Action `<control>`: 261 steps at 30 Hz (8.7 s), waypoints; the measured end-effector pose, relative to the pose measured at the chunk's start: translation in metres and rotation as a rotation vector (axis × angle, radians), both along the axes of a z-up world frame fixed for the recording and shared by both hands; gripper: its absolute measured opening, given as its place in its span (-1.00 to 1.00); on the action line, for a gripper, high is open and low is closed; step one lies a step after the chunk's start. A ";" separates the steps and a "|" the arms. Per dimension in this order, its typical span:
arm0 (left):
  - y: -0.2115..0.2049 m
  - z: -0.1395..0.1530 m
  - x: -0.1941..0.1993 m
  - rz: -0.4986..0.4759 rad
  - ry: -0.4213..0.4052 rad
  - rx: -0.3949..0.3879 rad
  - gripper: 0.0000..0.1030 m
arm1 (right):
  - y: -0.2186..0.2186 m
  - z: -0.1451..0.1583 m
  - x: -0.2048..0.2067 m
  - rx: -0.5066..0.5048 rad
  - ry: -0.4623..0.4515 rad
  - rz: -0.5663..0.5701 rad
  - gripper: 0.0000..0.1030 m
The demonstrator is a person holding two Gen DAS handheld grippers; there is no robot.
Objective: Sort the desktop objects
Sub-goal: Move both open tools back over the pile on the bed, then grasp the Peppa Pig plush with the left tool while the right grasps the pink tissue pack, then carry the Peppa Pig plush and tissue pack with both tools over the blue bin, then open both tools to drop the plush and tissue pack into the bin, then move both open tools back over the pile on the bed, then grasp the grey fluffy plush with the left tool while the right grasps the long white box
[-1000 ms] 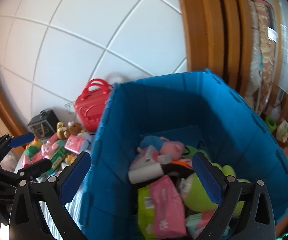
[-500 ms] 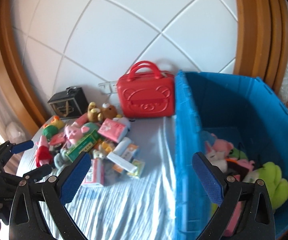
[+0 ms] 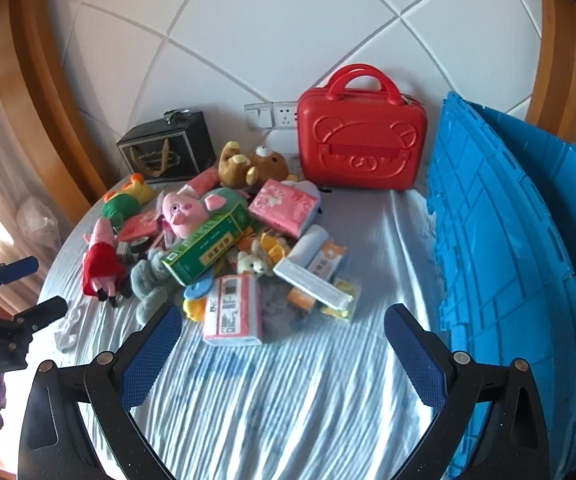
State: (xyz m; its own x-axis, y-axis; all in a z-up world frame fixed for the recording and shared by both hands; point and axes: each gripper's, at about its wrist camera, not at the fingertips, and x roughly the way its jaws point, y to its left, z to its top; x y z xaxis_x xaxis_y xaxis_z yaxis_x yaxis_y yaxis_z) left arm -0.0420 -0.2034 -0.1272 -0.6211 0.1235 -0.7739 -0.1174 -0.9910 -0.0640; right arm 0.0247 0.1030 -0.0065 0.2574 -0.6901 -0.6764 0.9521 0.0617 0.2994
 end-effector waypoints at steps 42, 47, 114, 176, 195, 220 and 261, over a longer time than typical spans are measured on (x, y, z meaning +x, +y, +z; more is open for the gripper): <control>-0.235 -0.260 -0.153 0.461 -0.445 0.147 0.80 | -0.147 -0.209 0.172 0.399 0.244 0.337 1.00; -0.231 -0.277 -0.157 0.429 -0.482 0.135 0.66 | -0.156 -0.227 0.178 0.436 0.244 0.357 1.00; 0.023 0.036 0.065 0.136 0.035 0.024 0.38 | 0.042 -0.010 -0.054 0.010 -0.047 0.367 0.77; 0.467 0.179 -0.103 -0.489 0.246 0.044 0.38 | 0.049 0.015 -0.429 -0.177 -0.131 -0.153 0.77; 0.481 0.172 -0.131 -0.508 0.168 0.092 0.70 | 0.001 0.000 -0.460 -0.157 -0.117 -0.198 0.99; 0.352 0.120 -0.077 -0.357 0.095 0.115 0.70 | 0.031 0.037 -0.367 -0.174 -0.083 0.014 0.99; -0.003 -0.022 -0.017 -0.045 -0.109 0.058 0.70 | 0.051 0.025 -0.014 -0.029 -0.010 0.438 0.99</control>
